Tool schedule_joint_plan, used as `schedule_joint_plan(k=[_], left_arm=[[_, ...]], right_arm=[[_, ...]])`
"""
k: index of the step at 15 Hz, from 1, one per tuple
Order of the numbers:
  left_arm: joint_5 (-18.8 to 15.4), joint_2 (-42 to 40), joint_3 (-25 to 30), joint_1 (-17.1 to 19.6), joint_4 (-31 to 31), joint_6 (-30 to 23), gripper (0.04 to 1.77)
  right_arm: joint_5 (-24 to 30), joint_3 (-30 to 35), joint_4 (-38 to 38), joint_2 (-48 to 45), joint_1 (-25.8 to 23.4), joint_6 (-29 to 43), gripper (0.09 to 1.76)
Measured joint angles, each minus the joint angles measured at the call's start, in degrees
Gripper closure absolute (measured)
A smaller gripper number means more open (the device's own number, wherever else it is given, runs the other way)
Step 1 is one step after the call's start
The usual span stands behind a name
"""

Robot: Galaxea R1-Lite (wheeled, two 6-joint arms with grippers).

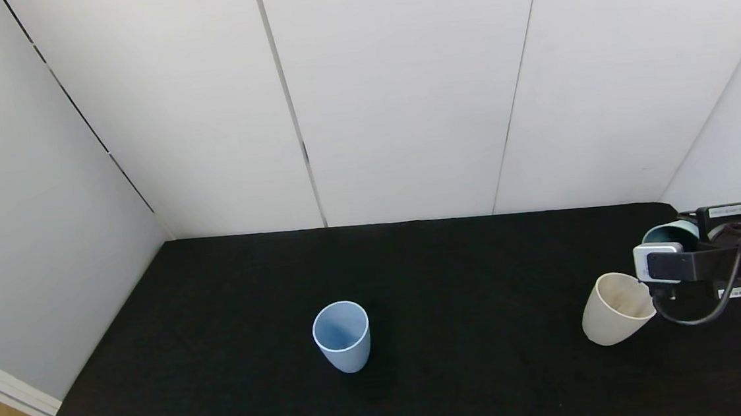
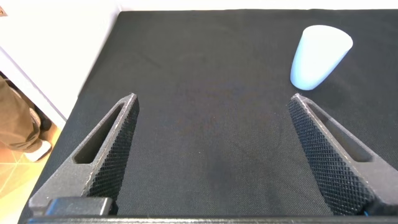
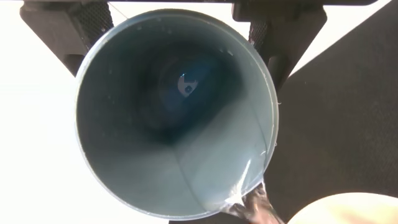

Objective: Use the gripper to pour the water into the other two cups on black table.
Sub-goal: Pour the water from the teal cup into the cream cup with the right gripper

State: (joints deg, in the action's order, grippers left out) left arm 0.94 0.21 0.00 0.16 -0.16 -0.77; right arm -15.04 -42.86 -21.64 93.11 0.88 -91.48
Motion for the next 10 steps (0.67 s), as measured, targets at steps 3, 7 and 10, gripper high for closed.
schedule_joint_plan(k=[3, 7, 10], left_arm=[[0.00, 0.00, 0.00, 0.00, 0.00, 0.00, 0.09], [0.00, 0.00, 0.00, 0.00, 0.00, 0.02, 0.09], [-0.01, 0.00, 0.00, 0.00, 0.00, 0.02, 0.09]], right_arm=[[0.02, -0.02, 0.15, 0.07, -0.11, -0.02, 0.67], [0.17, 0.04, 0.22, 0.05, -0.26, 0.11, 0.67], [0.63, 0.22, 0.22, -0.15, -0.55, 1.12, 0.67]])
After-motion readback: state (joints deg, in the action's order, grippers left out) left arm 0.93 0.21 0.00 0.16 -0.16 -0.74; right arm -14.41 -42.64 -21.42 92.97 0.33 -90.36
